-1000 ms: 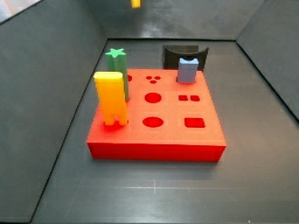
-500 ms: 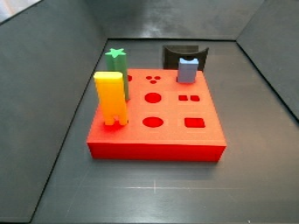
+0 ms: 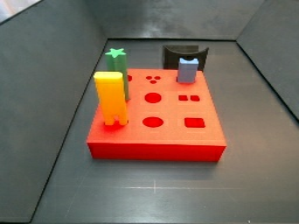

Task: Pick up the oval object. Move up. Move to above the board. Insert the oval object.
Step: Move to above the board.

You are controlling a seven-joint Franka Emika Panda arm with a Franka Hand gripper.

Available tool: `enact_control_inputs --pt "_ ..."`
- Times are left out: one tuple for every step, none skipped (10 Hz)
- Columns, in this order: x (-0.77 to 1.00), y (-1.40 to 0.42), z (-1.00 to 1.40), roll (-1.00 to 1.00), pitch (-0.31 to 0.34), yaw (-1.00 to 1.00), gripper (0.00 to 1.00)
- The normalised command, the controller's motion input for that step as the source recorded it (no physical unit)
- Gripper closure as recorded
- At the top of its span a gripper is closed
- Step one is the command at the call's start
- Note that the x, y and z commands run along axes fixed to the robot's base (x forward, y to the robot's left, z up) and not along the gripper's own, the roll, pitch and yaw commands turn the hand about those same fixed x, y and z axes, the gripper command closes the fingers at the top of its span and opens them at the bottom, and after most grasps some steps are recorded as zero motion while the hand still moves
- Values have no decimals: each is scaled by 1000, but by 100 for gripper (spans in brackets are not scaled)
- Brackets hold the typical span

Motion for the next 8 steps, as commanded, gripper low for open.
enact_control_inputs --pt "113 -1000 66 161 73 -1000 100" --pt "107 -1000 68 150 59 -1000 100" --pt "108 -1000 66 156 55 -1000 100" --pt "110 -1000 68 154 51 -1000 100" --pt "107 -1000 70 145 43 -1000 100" --pt "104 -1000 72 144 38 -1000 100" --pt "103 -1000 72 146 34 -1000 100" --pt "102 -1000 74 137 31 -1000 100"
